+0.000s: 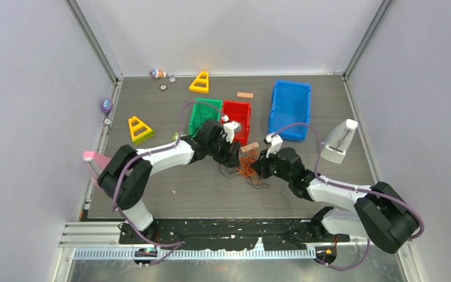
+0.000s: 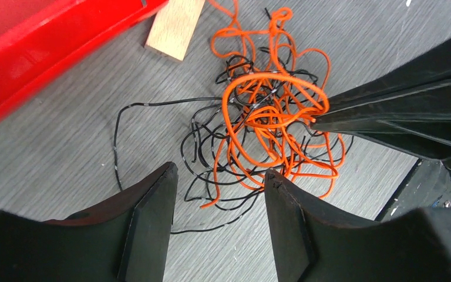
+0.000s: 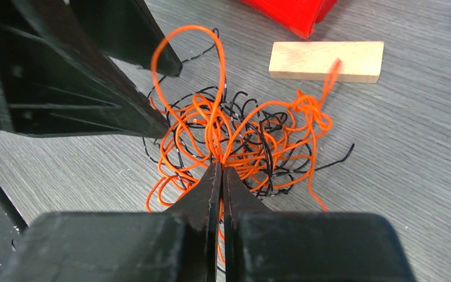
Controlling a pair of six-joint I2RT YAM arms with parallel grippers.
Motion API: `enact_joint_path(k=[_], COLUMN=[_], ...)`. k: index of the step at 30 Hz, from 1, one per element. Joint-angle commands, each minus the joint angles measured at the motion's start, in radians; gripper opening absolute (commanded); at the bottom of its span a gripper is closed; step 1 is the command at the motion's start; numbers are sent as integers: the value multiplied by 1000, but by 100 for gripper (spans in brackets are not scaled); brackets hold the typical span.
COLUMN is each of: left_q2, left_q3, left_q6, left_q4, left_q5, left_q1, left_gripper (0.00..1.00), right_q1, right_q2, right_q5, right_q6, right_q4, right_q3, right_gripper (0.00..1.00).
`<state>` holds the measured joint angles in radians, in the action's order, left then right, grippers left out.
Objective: Untangle the cables
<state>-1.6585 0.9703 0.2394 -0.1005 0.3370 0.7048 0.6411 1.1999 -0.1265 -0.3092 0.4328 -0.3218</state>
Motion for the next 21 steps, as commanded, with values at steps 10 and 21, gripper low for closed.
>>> enact_joint_path(k=[10,21], left_q2=[-149,-4], left_q3=[126,45], left_q6=[54,24], left_q4=[-5,-33], left_q5=[85,-205], left_q1=[19,3], left_gripper=[46,0], right_q1=[-1,-3], right_q2=[-56,-415], right_q5=[1,439], right_q6=[3,-21], right_q4=[55,-39], right_q3=[-9,110], right_gripper=[5,5])
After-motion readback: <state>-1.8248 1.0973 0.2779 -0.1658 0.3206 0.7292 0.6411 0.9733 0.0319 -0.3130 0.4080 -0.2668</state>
